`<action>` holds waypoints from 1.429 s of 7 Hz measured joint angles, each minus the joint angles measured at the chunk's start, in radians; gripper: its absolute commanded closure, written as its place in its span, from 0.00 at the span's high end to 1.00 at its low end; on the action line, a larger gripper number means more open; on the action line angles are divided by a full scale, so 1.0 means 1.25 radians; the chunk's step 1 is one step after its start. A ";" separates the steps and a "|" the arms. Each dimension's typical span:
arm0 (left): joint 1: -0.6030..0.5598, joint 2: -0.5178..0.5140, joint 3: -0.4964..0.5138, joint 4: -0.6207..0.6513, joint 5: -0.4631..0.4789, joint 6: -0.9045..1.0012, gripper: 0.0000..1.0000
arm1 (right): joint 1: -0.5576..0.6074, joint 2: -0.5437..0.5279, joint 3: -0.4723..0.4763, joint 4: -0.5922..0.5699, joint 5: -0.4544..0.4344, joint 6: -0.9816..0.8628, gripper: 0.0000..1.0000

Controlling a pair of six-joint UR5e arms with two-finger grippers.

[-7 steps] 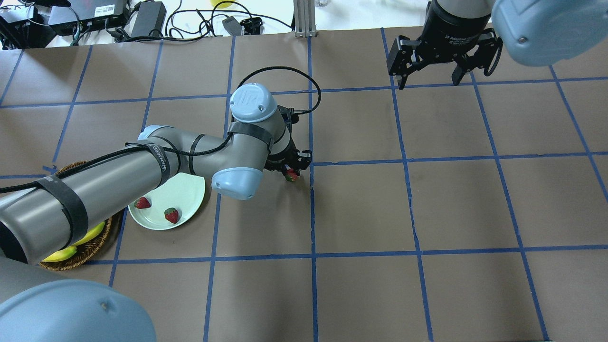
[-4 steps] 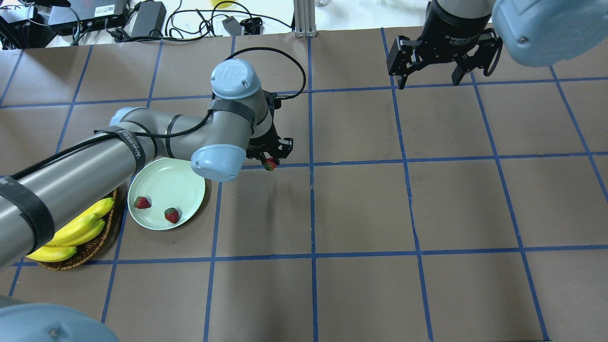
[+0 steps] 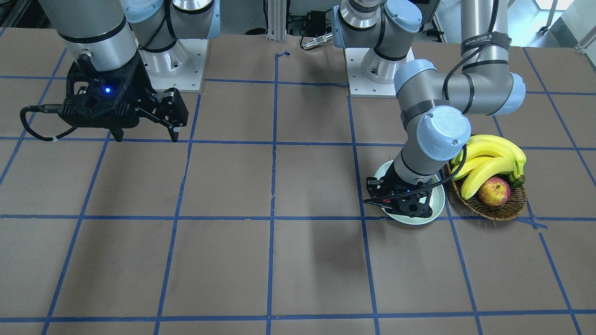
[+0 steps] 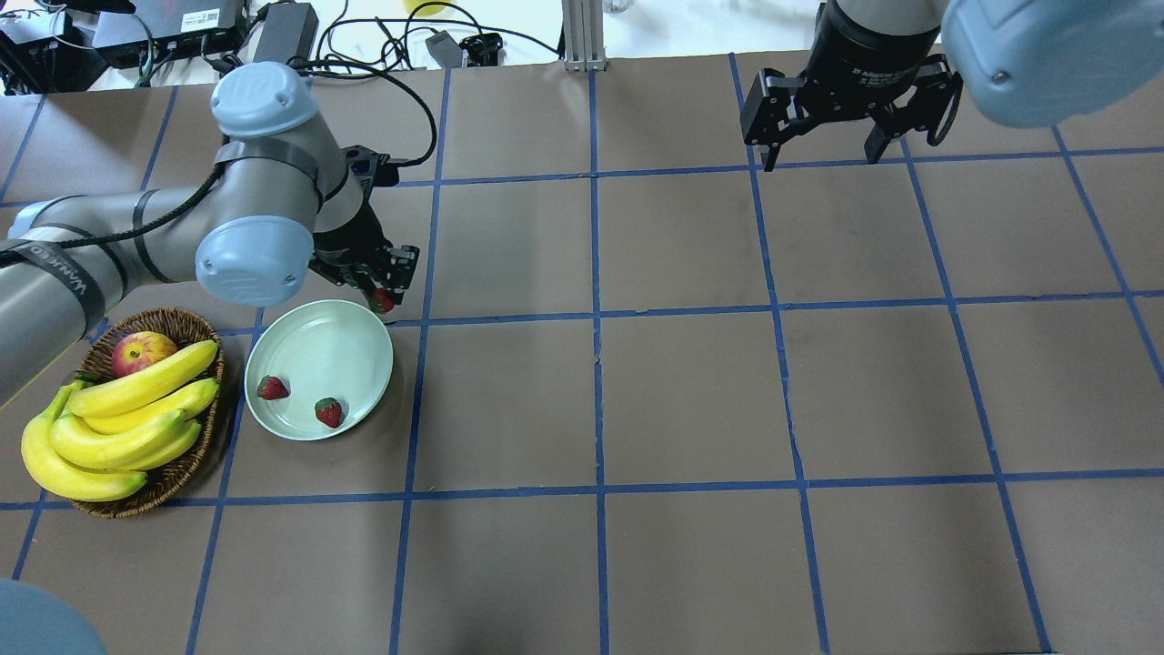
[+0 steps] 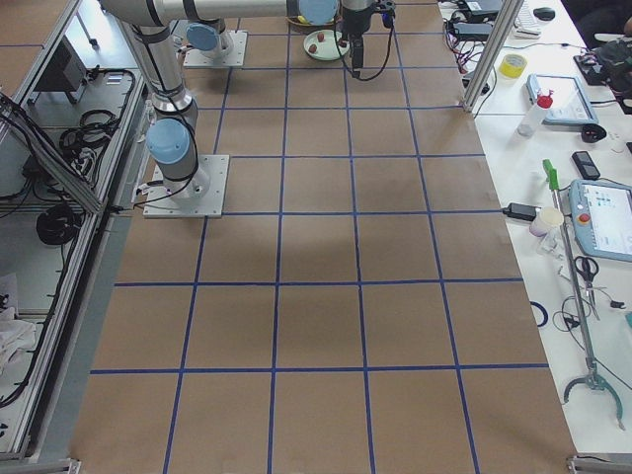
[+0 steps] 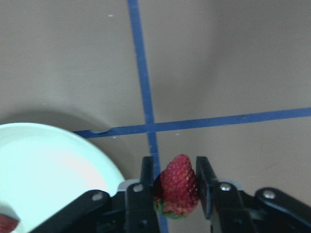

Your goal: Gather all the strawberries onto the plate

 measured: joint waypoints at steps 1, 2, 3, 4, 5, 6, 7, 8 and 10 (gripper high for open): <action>0.046 0.005 -0.036 0.011 0.003 0.045 0.00 | 0.000 0.000 0.000 0.000 0.000 0.000 1.00; 0.073 0.003 -0.066 0.029 0.004 0.065 0.60 | 0.000 0.000 0.001 0.000 0.000 0.000 1.00; 0.089 -0.002 -0.092 0.052 0.010 0.074 0.93 | 0.000 0.000 0.001 0.000 0.000 0.000 1.00; 0.095 -0.005 -0.104 0.063 0.018 0.077 1.00 | 0.000 0.000 0.001 0.000 0.000 0.000 1.00; 0.097 -0.004 -0.107 0.066 0.023 0.076 1.00 | 0.000 -0.001 0.000 0.000 -0.001 -0.001 1.00; 0.094 0.004 -0.099 0.064 0.026 0.068 1.00 | 0.000 -0.001 0.000 0.000 -0.002 -0.002 1.00; 0.083 0.022 -0.072 0.035 0.026 0.047 1.00 | 0.000 -0.002 0.000 0.000 -0.003 -0.003 1.00; 0.063 0.051 -0.013 -0.043 0.026 0.014 1.00 | 0.000 -0.002 -0.001 0.000 -0.003 -0.003 1.00; -0.022 0.115 0.169 -0.254 0.027 -0.081 1.00 | 0.001 -0.002 -0.001 0.000 -0.003 -0.004 1.00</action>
